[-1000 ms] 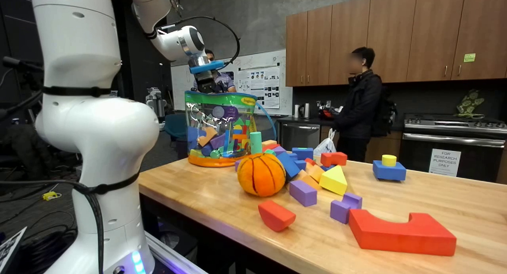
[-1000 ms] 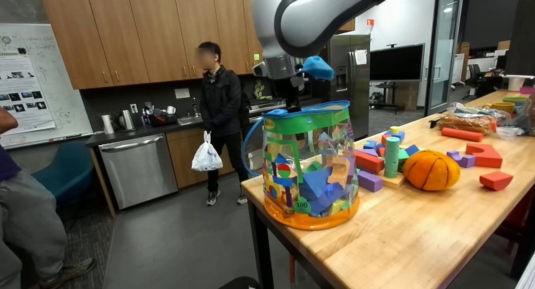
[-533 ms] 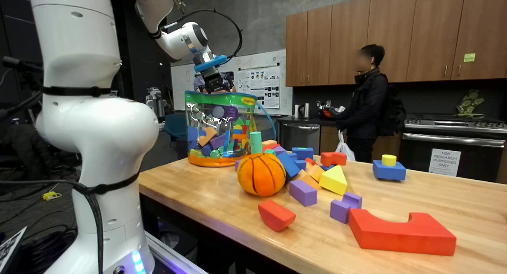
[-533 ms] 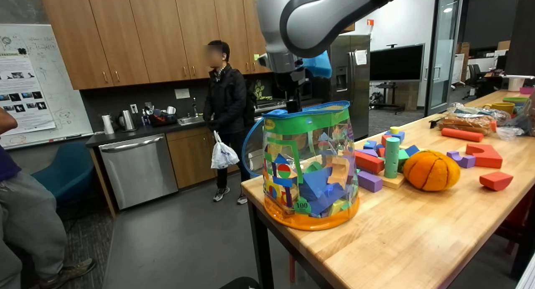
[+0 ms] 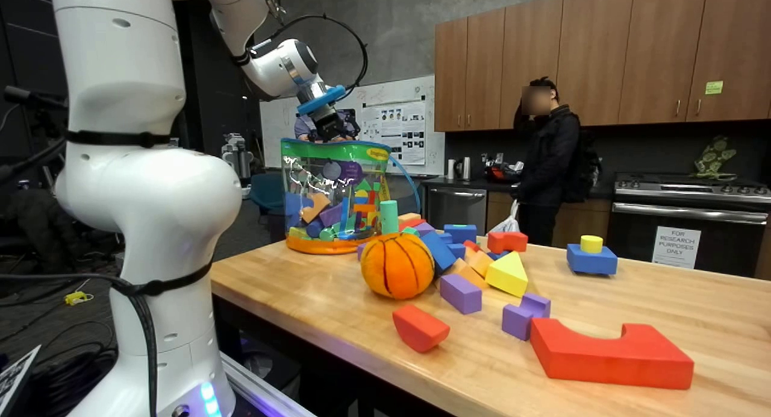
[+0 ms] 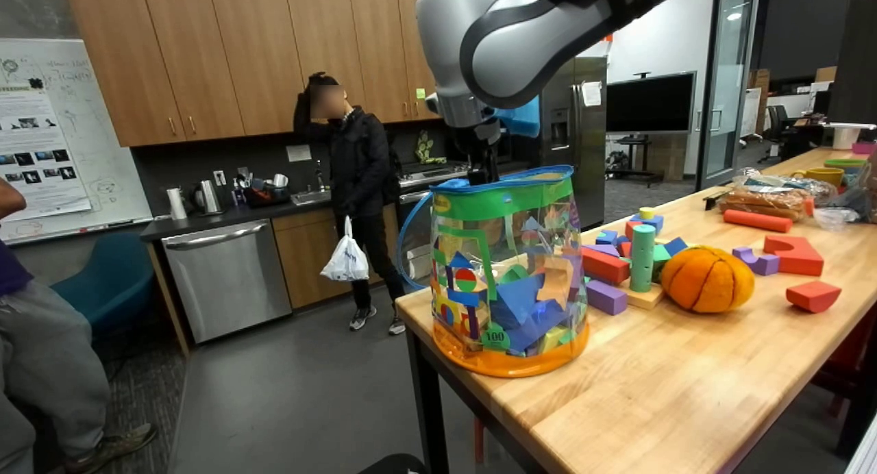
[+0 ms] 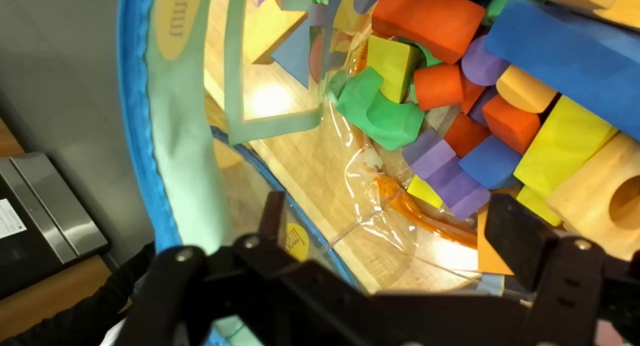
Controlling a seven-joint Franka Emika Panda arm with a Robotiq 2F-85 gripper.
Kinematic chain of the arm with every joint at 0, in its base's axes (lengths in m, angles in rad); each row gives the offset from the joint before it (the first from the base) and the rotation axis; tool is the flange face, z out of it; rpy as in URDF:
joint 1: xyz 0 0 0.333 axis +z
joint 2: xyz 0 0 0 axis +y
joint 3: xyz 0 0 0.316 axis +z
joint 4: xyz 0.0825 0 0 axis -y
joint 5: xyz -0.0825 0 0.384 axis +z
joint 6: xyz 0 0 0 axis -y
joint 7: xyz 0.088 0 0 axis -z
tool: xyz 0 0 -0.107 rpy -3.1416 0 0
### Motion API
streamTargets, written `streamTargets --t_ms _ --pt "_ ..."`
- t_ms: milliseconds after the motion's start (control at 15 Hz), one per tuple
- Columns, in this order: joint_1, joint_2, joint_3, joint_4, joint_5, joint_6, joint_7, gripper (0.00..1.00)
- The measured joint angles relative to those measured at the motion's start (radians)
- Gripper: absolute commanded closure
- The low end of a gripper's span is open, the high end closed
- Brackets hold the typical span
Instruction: Remove a purple block from the clear bag and put it on the table
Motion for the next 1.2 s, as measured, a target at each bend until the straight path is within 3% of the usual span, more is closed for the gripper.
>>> streamTargets --t_ms 533,1200 --pt "-0.001 0.021 -0.003 0.002 0.027 0.0 0.001 0.0" --pt "0.0 0.193 -0.01 0.047 0.101 -0.005 -0.042 0.0"
